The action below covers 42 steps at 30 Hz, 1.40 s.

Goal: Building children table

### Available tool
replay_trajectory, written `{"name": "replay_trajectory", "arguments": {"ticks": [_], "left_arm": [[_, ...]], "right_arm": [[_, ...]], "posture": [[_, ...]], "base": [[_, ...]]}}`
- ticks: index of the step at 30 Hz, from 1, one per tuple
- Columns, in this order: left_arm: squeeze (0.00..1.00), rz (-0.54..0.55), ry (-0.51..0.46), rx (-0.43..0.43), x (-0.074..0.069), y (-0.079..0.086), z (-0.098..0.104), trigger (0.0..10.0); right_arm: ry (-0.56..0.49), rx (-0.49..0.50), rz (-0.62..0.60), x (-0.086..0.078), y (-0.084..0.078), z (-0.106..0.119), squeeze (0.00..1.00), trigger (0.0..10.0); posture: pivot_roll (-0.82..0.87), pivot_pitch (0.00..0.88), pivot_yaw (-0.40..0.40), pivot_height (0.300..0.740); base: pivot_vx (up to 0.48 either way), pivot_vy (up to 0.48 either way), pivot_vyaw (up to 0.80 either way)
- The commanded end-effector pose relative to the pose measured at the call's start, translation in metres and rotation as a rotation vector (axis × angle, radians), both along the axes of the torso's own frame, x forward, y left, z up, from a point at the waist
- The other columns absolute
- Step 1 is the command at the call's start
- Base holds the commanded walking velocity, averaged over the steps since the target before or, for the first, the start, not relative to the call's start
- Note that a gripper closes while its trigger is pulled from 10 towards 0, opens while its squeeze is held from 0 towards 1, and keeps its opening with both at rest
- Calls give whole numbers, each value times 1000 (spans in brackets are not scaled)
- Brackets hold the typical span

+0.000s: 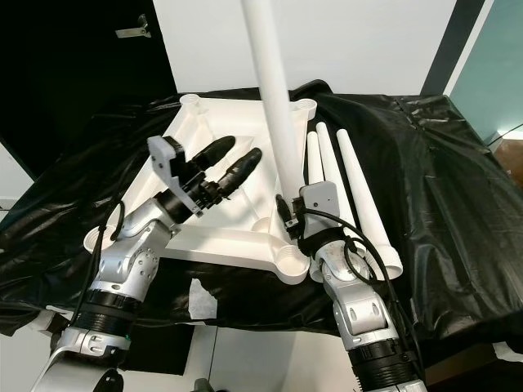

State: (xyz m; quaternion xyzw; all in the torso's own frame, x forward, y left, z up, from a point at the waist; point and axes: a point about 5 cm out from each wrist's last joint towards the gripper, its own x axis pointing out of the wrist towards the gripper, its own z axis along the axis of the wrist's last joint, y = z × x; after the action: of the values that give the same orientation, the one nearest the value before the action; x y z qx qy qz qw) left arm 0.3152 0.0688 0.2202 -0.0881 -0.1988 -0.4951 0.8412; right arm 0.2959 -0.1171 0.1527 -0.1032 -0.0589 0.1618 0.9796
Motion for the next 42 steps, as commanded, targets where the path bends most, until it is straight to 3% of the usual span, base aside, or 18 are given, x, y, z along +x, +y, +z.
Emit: {"name": "replay_trajectory", "arguments": {"ticks": [1,11,15,17,26,27,28,29,40,41,42], "left_arm": [[0,-45,-13,11,-3,-5,2,10000],[0,-103,-30,-3,-7,-17,10,10000],[0,-85,-17,-16,-3,-18,14,10000],[0,-32,14,-55,8,-15,23,10000],[0,-4,11,-132,17,-3,42,10000],[0,-10,2,-130,17,-2,42,3647],[0,-10,2,-130,17,-2,42,3647],[0,-21,-7,-127,16,-2,43,0],[0,-112,-34,-132,6,-8,43,0],[0,-113,-32,-132,6,-9,43,0],[0,-113,-31,-131,6,-9,43,0]], "right_arm": [[23,-18,10,1,2,-3,0,10000],[66,-58,28,-2,4,-12,0,10000],[85,-87,56,-5,6,-17,0,10000],[99,-114,74,-7,9,-23,0,10000],[106,-121,67,-6,6,-25,0,10000],[107,-122,65,-6,6,-25,0,10000],[107,-122,65,-6,6,-25,0,10000],[108,-123,63,-6,6,-25,0,10000],[90,-140,47,-6,5,-23,0,10000],[88,-135,46,-6,5,-22,388,10000],[87,-132,46,-6,5,-22,388,10000]], "posture": [[-93,9,23,740],[-105,9,36,740],[-107,11,40,740],[-107,9,40,740],[-110,0,46,740],[-113,0,48,740],[-113,0,48,740],[-113,0,48,740],[-118,0,49,740],[-117,1,48,740],[-117,1,48,740]], "base": [[0,0,0],[0,0,0],[0,0,0],[0,0,0],[0,0,0],[0,0,0],[0,0,0],[0,0,0],[0,0,0],[0,0,0],[0,0,0]]}}
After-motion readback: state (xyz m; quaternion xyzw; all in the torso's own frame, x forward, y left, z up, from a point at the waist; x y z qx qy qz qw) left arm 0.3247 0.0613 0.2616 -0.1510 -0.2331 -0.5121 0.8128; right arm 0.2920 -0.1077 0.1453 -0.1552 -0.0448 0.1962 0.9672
